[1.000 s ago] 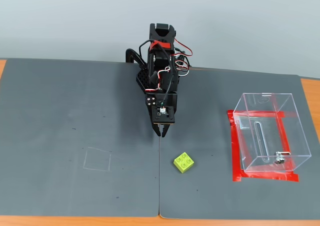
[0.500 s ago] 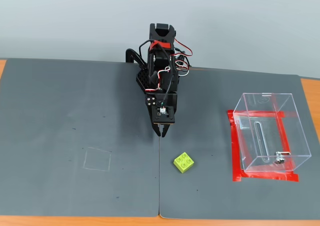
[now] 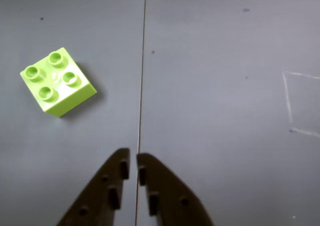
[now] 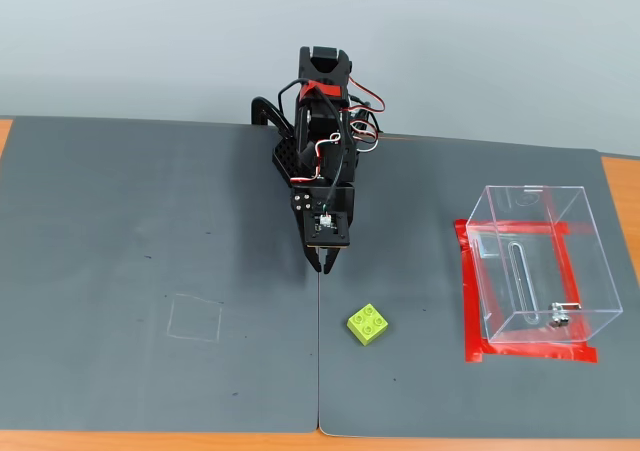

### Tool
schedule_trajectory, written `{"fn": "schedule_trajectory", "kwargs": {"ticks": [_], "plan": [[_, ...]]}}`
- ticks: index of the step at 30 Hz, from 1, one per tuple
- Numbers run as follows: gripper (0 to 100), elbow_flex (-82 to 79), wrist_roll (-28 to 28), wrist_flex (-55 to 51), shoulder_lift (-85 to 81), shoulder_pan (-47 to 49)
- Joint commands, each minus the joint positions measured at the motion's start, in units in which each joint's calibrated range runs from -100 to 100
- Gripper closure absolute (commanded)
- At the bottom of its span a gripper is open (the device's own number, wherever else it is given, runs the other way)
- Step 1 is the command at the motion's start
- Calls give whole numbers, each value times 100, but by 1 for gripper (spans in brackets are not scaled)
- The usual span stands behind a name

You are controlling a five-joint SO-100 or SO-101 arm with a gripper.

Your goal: Pick the green lego block and place it into the transparent box

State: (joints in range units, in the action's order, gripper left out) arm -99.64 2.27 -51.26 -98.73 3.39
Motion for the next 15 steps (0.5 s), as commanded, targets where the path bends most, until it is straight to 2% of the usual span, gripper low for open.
{"fn": "schedule_trajectory", "kwargs": {"ticks": [1, 15], "plan": [[98, -27, -11, 30, -68, -44], [98, -27, -11, 30, -68, -44]]}}
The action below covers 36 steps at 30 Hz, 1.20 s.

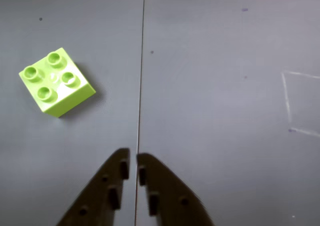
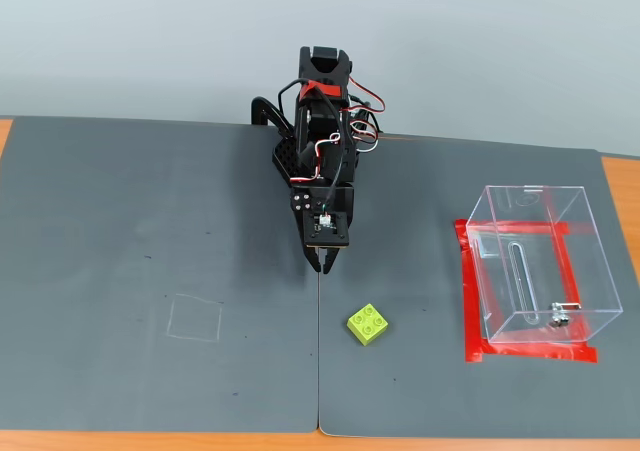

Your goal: Pick the green lego block and place it into the transparent box

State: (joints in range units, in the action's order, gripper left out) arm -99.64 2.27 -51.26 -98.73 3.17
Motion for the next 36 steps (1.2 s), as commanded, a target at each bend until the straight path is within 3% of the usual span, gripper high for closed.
{"fn": "schedule_trajectory", "kwargs": {"ticks": [1, 15, 24, 36], "plan": [[98, -27, -11, 30, -68, -37], [98, 109, 31, 56, 110, -7], [98, 1448, 31, 377, 2068, -7], [98, 2651, 36, 534, 3501, 134]]}}
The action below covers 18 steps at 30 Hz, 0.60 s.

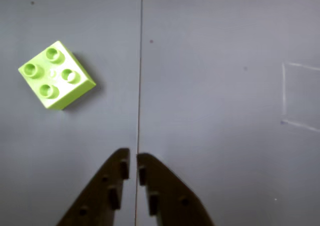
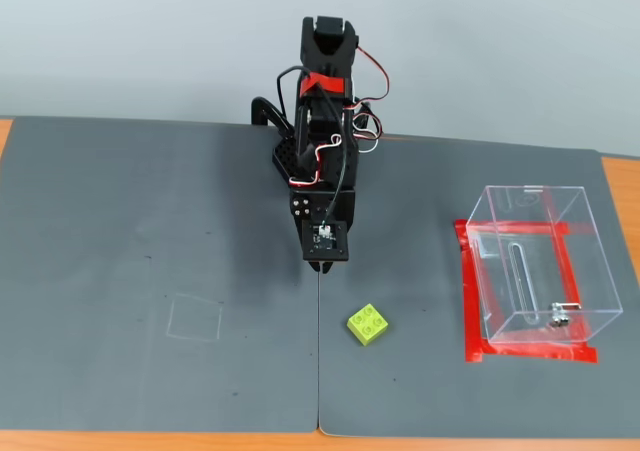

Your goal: Pick the green lego block and place it into the transparent box

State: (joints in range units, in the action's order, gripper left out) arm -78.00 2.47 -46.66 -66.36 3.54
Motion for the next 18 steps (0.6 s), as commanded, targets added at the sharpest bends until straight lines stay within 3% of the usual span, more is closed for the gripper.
{"fn": "schedule_trajectory", "kwargs": {"ticks": [1, 8, 15, 18], "plan": [[98, 559, 16, 74, 357, 98], [96, 1065, 173, 74, 1129, 269], [75, 1762, 662, 74, 1807, 568], [71, 2015, 767, 74, 2104, 642]]}}
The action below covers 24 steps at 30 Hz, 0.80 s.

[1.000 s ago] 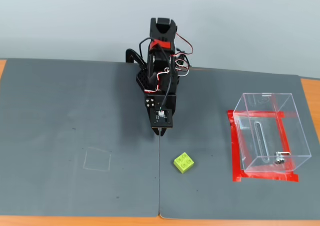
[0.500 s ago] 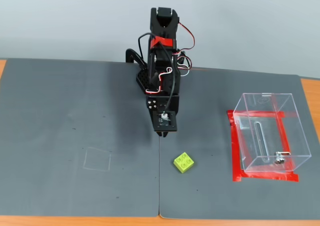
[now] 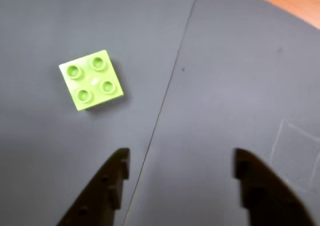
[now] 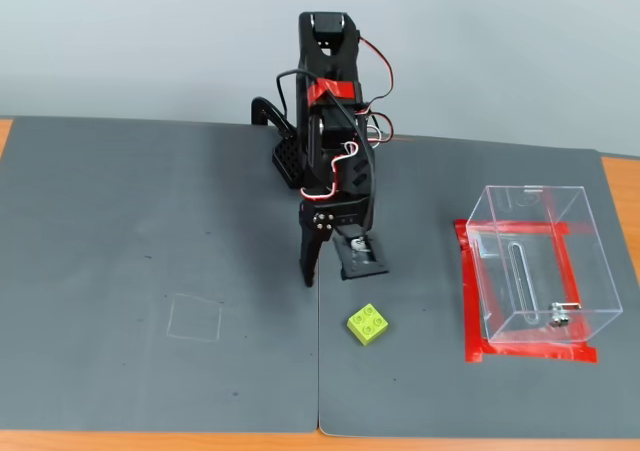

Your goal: Pick the green lego block and place it into the transparent box

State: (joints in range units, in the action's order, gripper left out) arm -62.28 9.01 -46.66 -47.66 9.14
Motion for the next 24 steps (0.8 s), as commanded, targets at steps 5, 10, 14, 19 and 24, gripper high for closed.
{"fn": "schedule_trajectory", "kwargs": {"ticks": [5, 10, 14, 19, 24], "plan": [[70, 878, 149, 74, 828, 231], [70, 1547, 154, -4, 1685, 477], [70, 1800, 154, -4, 2041, 492], [70, 1954, 222, -4, 2329, 500], [70, 2017, 216, -4, 2566, 642]]}}
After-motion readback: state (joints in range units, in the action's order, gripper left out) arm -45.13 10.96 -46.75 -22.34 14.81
